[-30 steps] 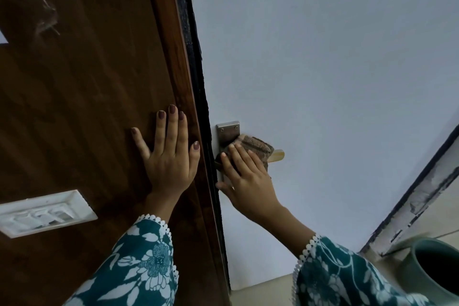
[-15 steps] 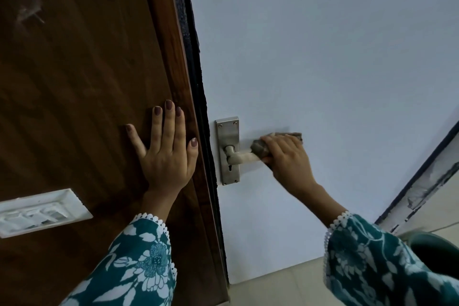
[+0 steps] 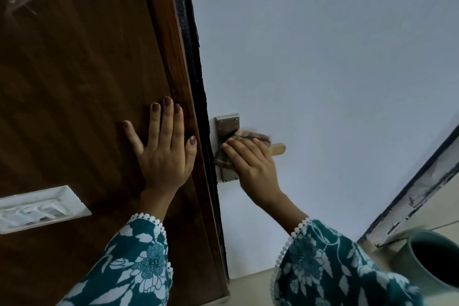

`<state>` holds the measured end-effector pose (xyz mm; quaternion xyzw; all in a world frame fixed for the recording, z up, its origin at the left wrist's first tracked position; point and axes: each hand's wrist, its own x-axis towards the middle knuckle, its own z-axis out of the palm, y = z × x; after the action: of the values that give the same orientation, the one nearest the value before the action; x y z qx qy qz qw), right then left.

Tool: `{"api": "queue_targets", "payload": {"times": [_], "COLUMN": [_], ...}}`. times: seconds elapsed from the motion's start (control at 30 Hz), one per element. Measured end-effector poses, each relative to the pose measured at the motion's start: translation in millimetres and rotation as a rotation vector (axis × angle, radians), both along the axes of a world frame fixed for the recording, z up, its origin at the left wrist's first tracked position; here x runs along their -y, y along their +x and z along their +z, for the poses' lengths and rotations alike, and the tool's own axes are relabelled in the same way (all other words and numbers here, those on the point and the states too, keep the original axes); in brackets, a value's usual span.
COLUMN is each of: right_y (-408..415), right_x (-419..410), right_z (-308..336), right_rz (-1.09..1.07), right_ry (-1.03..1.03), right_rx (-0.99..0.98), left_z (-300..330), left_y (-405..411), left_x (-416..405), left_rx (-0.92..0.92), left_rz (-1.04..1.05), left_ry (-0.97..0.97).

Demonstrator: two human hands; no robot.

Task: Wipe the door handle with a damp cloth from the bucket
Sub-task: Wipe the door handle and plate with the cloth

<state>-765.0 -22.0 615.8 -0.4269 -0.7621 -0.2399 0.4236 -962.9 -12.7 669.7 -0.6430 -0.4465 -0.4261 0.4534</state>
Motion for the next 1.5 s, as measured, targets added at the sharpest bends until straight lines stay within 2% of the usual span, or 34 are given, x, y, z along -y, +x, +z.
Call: {"api": "queue_targets", "payload": {"times": [0.23,0.33,0.53,0.77,1.13,1.3,1.4,1.5], "right_y": [88,70,-22,9,88,31,-13,-4], "right_x": [-6,-5,-1,-10,-12,-3,-3,-5], "right_z": [2,1,3,-2,4,8,3,4], "right_rz": [-0.076,-0.041,0.083,-0.007,-0.059,0.004,0.038,0.027], "right_ry": [-0.122,-0.082,0.020,0.112,-0.144,-0.092,0.010,0.009], "right_rx": [-0.035,-0.047,0.025,0.039,0.030,-0.113,-0.019,0.012], "left_z": [-1,0,1,0,-2,-4,-10,-13], "left_y": [4,5,3,-1,2,21,24,18], "left_x": [-2,-2,3,1,-1,0,0,-2], "left_rx": [0.008,0.001,0.014,-0.003,0.010,0.093,0.074,0.028], "left_rz": [0.024,0.023,0.002,0.002,0.003,-0.013,-0.025,-0.014], "left_ry": [0.012,0.012,-0.018,-0.028,-0.008,-0.009,-0.028,-0.037]}}
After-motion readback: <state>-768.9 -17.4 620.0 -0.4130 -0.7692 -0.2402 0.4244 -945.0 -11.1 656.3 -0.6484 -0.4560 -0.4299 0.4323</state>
